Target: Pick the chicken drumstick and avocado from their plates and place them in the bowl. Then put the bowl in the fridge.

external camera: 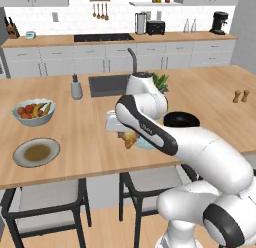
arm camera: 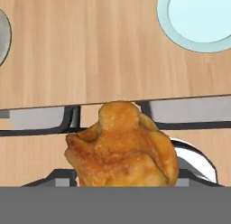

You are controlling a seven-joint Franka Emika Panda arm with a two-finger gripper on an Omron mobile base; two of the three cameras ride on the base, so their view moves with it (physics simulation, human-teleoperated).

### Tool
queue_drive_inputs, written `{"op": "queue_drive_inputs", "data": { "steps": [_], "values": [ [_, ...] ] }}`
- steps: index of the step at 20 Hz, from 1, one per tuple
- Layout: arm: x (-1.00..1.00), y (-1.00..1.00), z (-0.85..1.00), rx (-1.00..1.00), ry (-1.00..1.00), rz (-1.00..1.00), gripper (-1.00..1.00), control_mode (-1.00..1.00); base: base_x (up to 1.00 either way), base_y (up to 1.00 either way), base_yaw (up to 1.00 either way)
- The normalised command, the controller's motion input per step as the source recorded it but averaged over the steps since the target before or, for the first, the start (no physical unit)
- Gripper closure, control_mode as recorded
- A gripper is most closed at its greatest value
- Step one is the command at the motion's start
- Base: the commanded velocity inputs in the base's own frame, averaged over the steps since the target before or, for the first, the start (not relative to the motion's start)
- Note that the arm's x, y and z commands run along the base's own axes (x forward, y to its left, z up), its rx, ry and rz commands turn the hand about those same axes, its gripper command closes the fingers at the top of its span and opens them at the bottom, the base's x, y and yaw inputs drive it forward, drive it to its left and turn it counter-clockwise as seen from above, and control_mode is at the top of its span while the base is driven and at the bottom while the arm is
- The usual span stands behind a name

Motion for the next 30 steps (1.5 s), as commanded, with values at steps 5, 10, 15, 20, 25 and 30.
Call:
{"op": "queue_drive_inputs", "data": {
  "steps": [5, 10, 15, 20, 25, 30],
  "values": [
    [0.32, -1.0, 0.38, 0.06, 0.0, 0.0, 1.0, -1.0, 0.0, 0.0, 0.0],
    [0.64, -1.0, 0.0, 0.0, 0.0, -0.11, 1.0, -1.0, 0.0, 0.0, 0.0],
    [0.9, -1.0, 0.0, 0.0, 0.03, -0.22, 1.0, -1.0, 0.0, 0.0, 0.0],
    [0.91, -1.0, -0.1, 0.0, 0.13, -0.19, 1.0, -1.0, 0.0, 0.0, 0.0],
    [0.68, -0.99, -0.28, 0.0, 0.12, -0.09, 1.0, -1.0, 0.0, 0.0, 0.0],
    [0.67, -0.32, -0.53, -0.12, 0.02, -0.08, 1.0, -1.0, 0.0, 0.0, 0.0]
  ]
}}
